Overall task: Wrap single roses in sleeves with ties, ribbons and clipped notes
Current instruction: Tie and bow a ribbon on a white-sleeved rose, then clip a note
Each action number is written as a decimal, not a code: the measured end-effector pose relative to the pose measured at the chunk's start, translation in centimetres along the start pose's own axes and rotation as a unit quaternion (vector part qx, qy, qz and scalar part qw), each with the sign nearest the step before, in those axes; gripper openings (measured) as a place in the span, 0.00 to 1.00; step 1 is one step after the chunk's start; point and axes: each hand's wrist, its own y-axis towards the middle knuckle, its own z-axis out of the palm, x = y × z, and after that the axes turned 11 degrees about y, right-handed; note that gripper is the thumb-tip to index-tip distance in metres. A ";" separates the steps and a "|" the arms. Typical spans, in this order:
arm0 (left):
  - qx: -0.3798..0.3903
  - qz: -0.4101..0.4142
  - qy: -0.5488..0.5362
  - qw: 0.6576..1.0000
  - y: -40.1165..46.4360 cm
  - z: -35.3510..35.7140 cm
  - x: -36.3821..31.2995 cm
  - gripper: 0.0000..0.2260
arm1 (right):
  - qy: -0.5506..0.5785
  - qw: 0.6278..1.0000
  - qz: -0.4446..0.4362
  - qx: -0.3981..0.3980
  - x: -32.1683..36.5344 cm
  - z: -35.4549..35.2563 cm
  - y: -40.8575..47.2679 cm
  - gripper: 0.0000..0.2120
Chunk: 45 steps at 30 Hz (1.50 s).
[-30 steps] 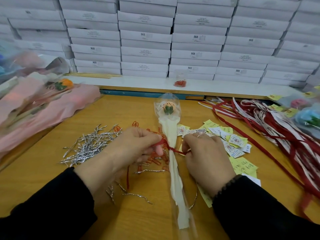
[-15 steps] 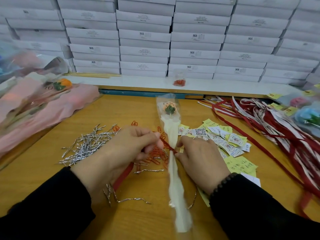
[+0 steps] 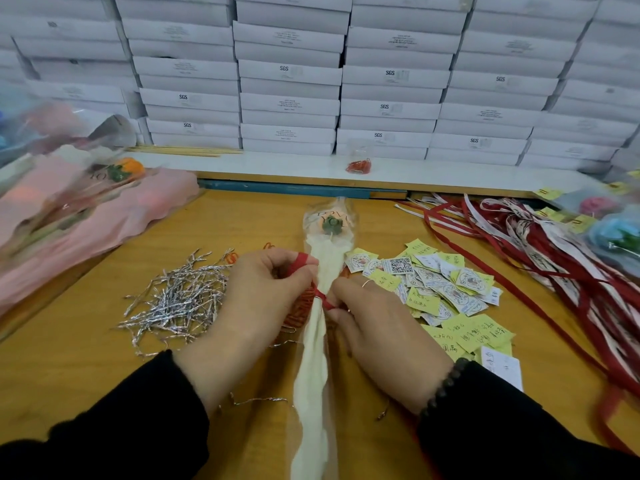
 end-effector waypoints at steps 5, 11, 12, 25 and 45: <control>-0.003 0.054 0.145 0.988 0.2 -0.4 0.3 0.11 | 0.341 0.921 0.190 -0.002 0.0 -0.5 0.3 0.12; 0.044 0.085 0.234 0.968 0.0 -0.3 0.3 0.14 | 0.658 0.704 0.266 0.017 -0.4 -0.7 0.5 0.13; 0.052 0.085 0.235 0.967 0.0 -0.4 0.3 0.15 | 0.666 0.699 0.258 0.015 -0.5 -0.6 0.5 0.13; 0.128 0.073 0.169 0.975 -0.1 -0.6 0.0 0.07 | 0.572 0.790 0.216 -0.042 -1.2 -0.1 0.5 0.16; 0.208 0.014 0.185 0.960 -0.7 -0.5 -1.2 0.18 | 0.385 0.906 0.170 -0.051 -0.7 0.6 -0.1 0.14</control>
